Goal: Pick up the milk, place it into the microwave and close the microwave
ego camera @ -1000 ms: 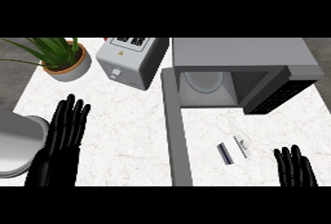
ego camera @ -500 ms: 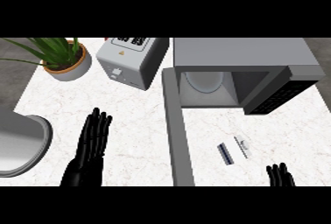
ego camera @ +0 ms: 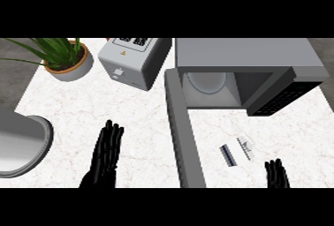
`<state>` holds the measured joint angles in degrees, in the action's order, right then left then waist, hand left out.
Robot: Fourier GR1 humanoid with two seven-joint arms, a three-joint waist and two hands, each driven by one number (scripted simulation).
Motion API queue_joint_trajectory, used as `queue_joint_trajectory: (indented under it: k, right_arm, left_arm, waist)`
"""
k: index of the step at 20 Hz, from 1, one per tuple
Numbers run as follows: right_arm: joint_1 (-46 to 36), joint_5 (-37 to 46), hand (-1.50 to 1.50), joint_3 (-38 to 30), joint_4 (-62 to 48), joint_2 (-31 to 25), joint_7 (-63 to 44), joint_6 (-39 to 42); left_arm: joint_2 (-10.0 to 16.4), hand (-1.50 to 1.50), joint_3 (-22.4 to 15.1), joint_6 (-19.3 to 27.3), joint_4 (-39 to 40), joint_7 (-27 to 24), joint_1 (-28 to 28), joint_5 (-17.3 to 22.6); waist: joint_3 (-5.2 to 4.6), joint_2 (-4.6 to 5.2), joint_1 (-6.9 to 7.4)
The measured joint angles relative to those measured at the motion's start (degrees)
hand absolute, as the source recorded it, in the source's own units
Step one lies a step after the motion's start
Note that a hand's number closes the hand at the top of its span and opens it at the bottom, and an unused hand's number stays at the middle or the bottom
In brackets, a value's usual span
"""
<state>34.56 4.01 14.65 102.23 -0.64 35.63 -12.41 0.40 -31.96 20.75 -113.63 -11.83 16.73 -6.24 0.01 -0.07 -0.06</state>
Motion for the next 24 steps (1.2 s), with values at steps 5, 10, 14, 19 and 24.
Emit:
queue_joint_trajectory:
  k: [5,10,14,19,24]
  right_arm:
    - [-6.77,-1.45,-1.5,-3.78,-8.55,0.02,1.58,-0.45]
    - [-12.86,-2.63,-1.5,-7.28,-17.39,-0.15,4.43,-1.47]
    - [-18.5,-2.79,-1.5,-9.92,-24.54,-0.23,6.12,-3.28]
    - [-24.35,-3.05,-1.5,-13.45,-33.75,-0.32,9.55,-4.58]
    - [-31.02,-4.15,1.5,-17.78,-44.39,-0.73,14.92,-4.95]
  left_arm:
    - [0.11,-1.5,-1.61,0.42,0.93,-1.29,0.82,1.1]
    - [3.14,-1.5,0.4,-1.44,-0.38,-2.31,2.43,4.46]
    - [5.78,-1.5,2.69,-3.9,-1.14,-4.89,4.7,8.2]
    - [8.63,-1.5,4.88,-6.22,-2.9,-6.87,7.97,11.46]
    - [11.29,-1.5,7.96,-9.23,-3.7,-9.02,10.76,14.84]
  waist:
    - [0.0,0.02,0.11]
    - [0.0,0.04,0.21]
    - [0.0,0.06,0.35]
    - [-0.01,0.05,0.4]
    - [-0.01,0.06,0.49]
